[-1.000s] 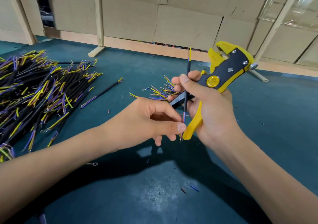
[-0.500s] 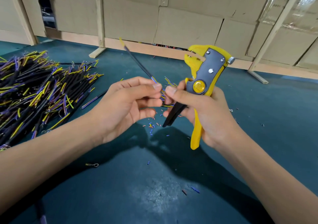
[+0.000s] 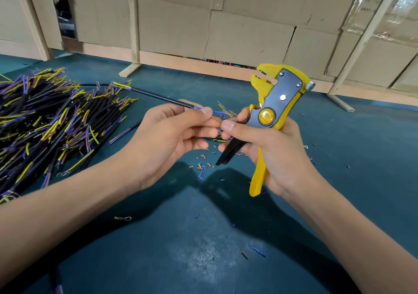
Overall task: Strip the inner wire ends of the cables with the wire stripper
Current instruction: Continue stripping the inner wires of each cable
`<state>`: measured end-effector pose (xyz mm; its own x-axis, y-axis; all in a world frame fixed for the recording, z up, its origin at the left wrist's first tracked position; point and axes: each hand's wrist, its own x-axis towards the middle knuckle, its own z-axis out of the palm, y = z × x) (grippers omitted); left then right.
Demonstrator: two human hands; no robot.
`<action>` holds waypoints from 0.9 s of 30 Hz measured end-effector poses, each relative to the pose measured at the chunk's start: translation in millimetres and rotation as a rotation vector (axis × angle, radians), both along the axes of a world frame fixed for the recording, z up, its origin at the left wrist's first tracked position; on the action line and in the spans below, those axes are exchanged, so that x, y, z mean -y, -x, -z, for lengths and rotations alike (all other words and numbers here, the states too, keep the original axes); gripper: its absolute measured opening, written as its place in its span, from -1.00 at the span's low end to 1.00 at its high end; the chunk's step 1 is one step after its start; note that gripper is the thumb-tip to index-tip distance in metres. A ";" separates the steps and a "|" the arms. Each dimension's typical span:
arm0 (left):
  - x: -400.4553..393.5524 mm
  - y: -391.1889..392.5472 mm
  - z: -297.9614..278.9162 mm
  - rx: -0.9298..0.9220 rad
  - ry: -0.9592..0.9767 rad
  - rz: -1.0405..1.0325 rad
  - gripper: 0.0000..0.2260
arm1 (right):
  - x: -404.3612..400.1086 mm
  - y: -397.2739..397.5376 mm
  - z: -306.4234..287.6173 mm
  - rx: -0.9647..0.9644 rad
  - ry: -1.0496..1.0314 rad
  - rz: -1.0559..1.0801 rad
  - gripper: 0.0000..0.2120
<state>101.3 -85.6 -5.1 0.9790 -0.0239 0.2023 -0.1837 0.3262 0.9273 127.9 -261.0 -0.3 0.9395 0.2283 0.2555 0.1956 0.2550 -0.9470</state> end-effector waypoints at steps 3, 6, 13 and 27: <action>0.2 -0.1 -0.3 0.014 -0.015 -0.045 -0.92 | -0.9 0.7 -0.4 0.006 -0.004 0.001 -0.80; 0.5 0.1 -2.0 0.064 -0.053 -0.054 -0.94 | -1.3 0.1 -1.0 0.009 -0.015 0.029 -0.82; -1.7 -0.4 -0.9 0.042 -0.058 -0.034 -0.90 | 0.5 -2.2 -0.6 0.023 -0.022 0.057 -0.82; -4.7 -2.6 -2.0 0.095 -0.084 -0.034 -0.93 | -8.9 5.4 5.2 -0.116 0.034 -0.177 -0.81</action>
<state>103.9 -80.9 -3.0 0.9561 -0.0116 0.2927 -0.2815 0.2403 0.9290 122.6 -252.1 -5.4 0.9066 0.3988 0.1378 0.0401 0.2437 -0.9690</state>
